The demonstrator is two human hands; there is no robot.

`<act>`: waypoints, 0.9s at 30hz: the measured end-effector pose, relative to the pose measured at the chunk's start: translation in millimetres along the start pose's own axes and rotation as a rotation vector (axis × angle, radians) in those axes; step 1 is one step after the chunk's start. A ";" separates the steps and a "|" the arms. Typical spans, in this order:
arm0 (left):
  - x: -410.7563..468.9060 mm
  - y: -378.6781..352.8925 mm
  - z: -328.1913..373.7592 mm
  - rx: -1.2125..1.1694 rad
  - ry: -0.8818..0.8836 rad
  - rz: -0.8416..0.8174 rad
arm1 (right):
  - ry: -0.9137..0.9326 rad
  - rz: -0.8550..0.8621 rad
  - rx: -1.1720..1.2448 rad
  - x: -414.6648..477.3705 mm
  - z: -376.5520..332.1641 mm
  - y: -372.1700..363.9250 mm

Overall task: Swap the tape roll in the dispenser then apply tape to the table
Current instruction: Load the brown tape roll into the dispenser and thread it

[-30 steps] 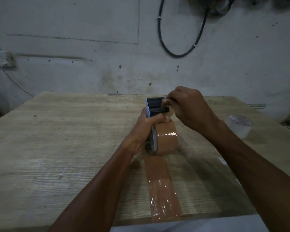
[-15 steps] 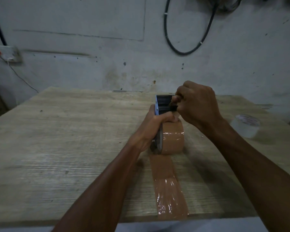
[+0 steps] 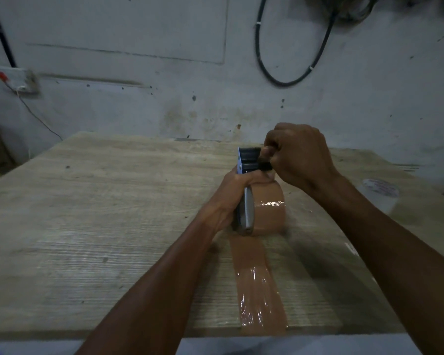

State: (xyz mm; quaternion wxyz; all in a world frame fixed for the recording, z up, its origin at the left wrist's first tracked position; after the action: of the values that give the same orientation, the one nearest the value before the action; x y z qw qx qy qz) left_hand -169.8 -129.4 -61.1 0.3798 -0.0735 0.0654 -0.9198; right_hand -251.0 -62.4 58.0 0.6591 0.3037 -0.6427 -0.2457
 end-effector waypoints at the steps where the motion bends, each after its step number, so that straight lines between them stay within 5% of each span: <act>1: 0.7 0.4 -0.8 0.014 -0.001 0.009 | -0.007 -0.004 0.001 2.0 0.0 0.7; 27: -2.3 -5.1 -1.0 0.086 -0.046 -0.042 | 0.009 -0.077 -0.009 15.9 -16.1 7.8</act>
State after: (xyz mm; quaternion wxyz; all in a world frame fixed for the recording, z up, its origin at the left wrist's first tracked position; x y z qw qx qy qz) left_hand -171.8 -124.2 -61.4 0.3647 -0.0797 0.0152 -0.9276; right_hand -234.7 -66.9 74.9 0.6534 0.3265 -0.6263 -0.2723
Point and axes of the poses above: each hand's wrist, its own x-axis towards the middle knuckle, its own y-axis out of the back of the hand, z = x × y, the point moved 5 cm from there along x, towards the middle knuckle, and after that the axes turned 4 degrees about x, right-handed, at the moved point
